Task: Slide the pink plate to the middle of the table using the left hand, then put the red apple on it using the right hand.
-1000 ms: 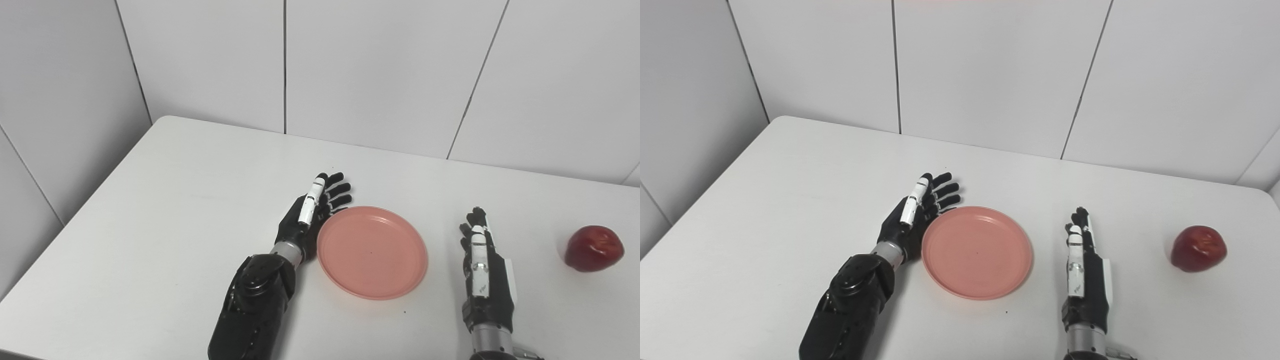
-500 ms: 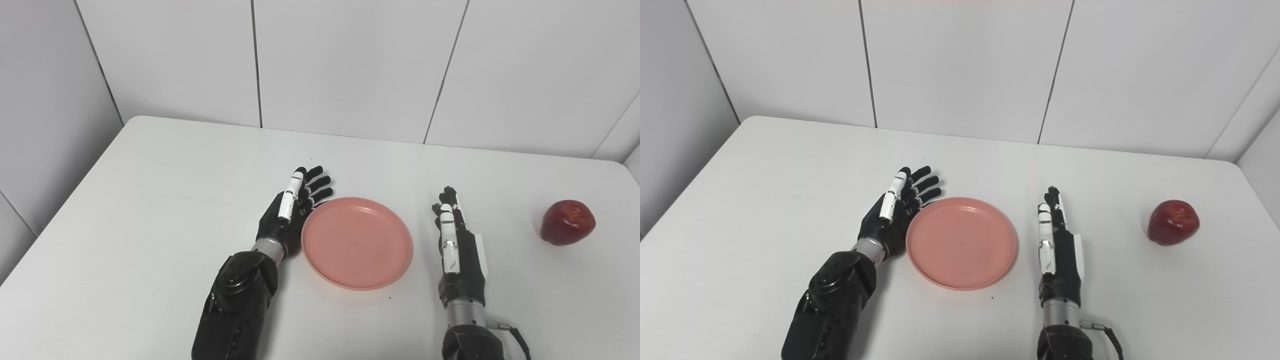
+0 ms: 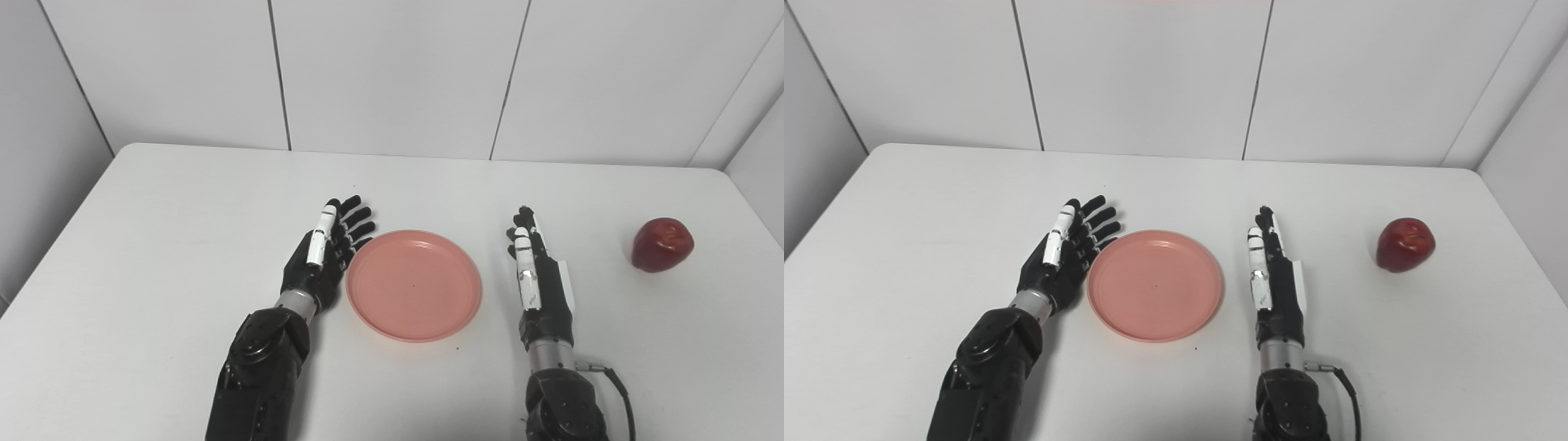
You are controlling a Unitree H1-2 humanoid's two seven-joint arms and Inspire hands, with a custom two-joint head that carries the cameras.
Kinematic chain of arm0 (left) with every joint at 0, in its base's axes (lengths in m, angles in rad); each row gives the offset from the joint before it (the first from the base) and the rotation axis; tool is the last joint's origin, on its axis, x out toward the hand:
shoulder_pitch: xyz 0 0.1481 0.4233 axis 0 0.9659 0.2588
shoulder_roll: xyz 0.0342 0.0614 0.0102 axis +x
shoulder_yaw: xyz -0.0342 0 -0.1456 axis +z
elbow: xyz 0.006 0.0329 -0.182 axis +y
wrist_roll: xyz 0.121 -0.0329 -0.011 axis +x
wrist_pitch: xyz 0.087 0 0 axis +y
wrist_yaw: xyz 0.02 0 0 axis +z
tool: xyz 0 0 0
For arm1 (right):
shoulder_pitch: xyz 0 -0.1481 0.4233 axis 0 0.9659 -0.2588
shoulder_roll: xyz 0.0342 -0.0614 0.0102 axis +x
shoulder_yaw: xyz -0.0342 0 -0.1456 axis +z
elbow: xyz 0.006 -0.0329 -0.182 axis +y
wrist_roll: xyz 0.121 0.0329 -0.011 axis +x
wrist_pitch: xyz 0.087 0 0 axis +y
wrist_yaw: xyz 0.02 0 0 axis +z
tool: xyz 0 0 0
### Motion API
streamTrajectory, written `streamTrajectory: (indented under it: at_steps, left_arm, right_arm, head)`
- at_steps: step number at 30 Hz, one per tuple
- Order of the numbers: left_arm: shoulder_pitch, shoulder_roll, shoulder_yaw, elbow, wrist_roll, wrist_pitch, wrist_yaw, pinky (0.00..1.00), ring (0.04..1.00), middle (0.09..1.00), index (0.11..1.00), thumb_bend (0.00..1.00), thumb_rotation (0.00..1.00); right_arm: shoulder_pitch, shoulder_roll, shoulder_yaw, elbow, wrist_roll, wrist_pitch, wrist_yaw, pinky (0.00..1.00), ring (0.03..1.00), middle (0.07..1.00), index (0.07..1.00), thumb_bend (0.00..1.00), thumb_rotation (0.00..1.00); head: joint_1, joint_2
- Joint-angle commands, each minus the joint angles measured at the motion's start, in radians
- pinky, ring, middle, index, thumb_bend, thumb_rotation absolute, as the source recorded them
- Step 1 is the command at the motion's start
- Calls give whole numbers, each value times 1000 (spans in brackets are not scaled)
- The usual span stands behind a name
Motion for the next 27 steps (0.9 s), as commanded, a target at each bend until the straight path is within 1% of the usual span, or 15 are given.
streamTrajectory:
  at_steps: [1,2,5,6,7,10,12,14,15,18,20,22,25,26,27]
  left_arm:
    - [-4,5,2,-18,11,-39,0,855,864,872,854,359,1000]
    - [-2,6,4,-17,13,-42,3,847,858,867,849,358,1000]
    - [5,10,8,-10,14,-61,1,848,856,864,849,358,1000]
    - [7,13,9,-4,11,-73,-4,848,856,864,849,357,1000]
    - [9,14,10,0,9,-81,-8,854,859,867,854,357,1000]
    - [12,12,17,13,3,-101,-10,855,860,869,856,364,1000]
    - [14,10,22,18,-2,-109,-10,854,862,870,855,365,1000]
    - [15,8,26,22,-6,-113,-10,852,862,870,853,367,1000]
    - [16,8,27,23,-5,-116,-8,852,862,870,853,367,1000]
    - [20,10,28,30,0,-129,-10,844,859,868,850,367,1000]
    - [22,10,32,36,-6,-138,-15,847,861,870,853,365,1000]
    - [27,13,37,38,-12,-146,-22,857,867,873,856,364,1000]
    - [33,17,44,45,-15,-159,-27,860,869,870,852,367,1000]
    - [35,19,45,48,-15,-165,-31,861,870,870,852,368,1000]
    - [36,21,47,53,-15,-171,-34,864,871,870,852,367,1000]
  right_arm:
    - [-50,-22,9,-50,-46,-8,-10,910,921,942,947,200,998]
    - [-55,-34,13,-59,-71,-3,-8,858,904,928,933,206,1000]
    - [-65,-66,19,-91,-128,26,-3,826,889,909,914,282,1000]
    - [-69,-79,21,-111,-147,44,3,826,889,908,914,285,1000]
    - [-71,-87,23,-124,-159,58,7,823,890,908,912,319,1000]
    - [-84,-130,23,-174,-211,101,28,827,900,910,911,364,982]
    - [-92,-158,26,-201,-263,125,35,822,891,902,897,405,927]
    - [-99,-178,30,-220,-306,141,42,832,887,899,895,423,901]
    - [-105,-190,27,-235,-315,151,50,832,887,898,895,424,899]
    - [-120,-215,17,-267,-342,175,68,828,893,913,906,469,815]
    - [-130,-238,13,-286,-379,197,80,809,885,913,910,494,791]
    - [-141,-254,4,-311,-414,227,90,779,868,905,915,545,705]
    - [-156,-278,-11,-336,-463,262,104,757,849,887,916,614,622]
    - [-160,-287,-16,-341,-474,268,106,753,847,885,916,630,601]
    - [-163,-295,-21,-345,-490,275,108,745,845,884,917,671,553]
  head:
    - [-16,3]
    - [-23,3]
    - [-38,4]
    - [-46,3]
    - [-46,3]
    - [-80,-3]
    - [-101,-5]
    - [-113,-7]
    - [-137,-11]
    - [-159,-17]
    - [-174,-21]
    - [-179,-22]
    - [-223,-34]
    - [-223,-34]
    - [-223,-34]
